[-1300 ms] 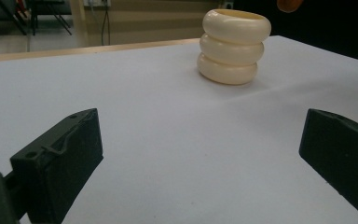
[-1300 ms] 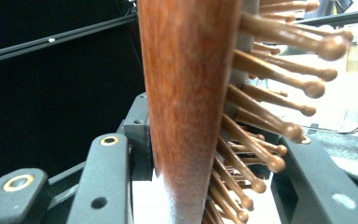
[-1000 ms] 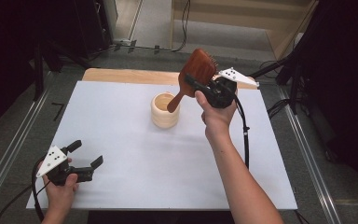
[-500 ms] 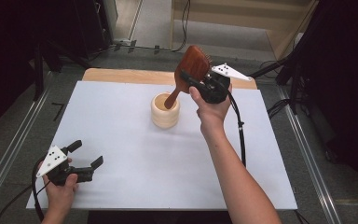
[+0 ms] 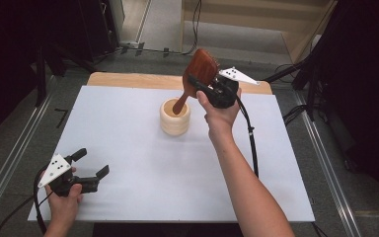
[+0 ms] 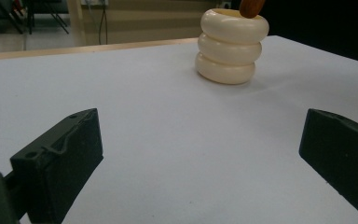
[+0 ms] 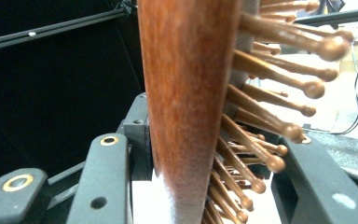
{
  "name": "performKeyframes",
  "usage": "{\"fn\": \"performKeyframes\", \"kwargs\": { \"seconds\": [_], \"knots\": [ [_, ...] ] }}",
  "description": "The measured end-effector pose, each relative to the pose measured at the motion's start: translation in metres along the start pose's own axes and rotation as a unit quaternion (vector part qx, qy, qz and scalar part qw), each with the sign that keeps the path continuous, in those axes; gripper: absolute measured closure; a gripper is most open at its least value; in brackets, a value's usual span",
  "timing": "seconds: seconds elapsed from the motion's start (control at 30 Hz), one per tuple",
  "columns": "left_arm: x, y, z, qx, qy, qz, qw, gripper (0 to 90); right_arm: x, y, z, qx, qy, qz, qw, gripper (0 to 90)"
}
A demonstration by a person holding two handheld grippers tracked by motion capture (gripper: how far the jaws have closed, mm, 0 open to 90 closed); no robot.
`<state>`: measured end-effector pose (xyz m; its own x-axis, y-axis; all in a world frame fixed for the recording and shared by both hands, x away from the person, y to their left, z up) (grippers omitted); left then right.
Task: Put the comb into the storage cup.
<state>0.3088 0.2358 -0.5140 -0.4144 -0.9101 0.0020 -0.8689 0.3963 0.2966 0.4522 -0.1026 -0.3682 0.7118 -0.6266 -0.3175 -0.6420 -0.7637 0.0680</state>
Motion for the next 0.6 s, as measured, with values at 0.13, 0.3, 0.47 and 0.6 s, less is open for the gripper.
{"fn": "performKeyframes", "kwargs": {
  "seconds": [0.13,0.3,0.47,0.6],
  "knots": [
    [0.0,0.0,0.0,0.001,-0.001,0.001,1.0,0.0,0.003,-0.004,0.003,-0.002,0.001,0.001,1.0,52.9],
    [0.0,0.0,0.0,0.001,0.0,0.002,1.0,0.0,0.005,-0.009,0.008,-0.007,0.001,0.005,1.0,52.8],
    [0.0,0.0,0.0,0.002,0.001,0.003,1.0,0.0,0.006,-0.014,0.013,-0.012,0.003,0.006,0.9999,52.8],
    [0.0,0.001,0.0,0.002,0.001,0.004,1.0,0.0,0.007,-0.018,0.017,-0.019,0.006,0.007,0.9998,52.8]
  ]
}}
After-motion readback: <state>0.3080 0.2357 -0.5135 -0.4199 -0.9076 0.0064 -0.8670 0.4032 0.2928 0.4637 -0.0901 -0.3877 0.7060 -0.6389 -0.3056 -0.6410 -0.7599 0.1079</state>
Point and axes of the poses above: each handheld gripper's, and its own axes: y roughly backward along the jaws, z roughly out of its underside, x roughly to its right, the point moved 8 cm from there along -y, roughly forward along the jaws, and after that the axes turned 14 degrees about -z, right-handed, at the moved point
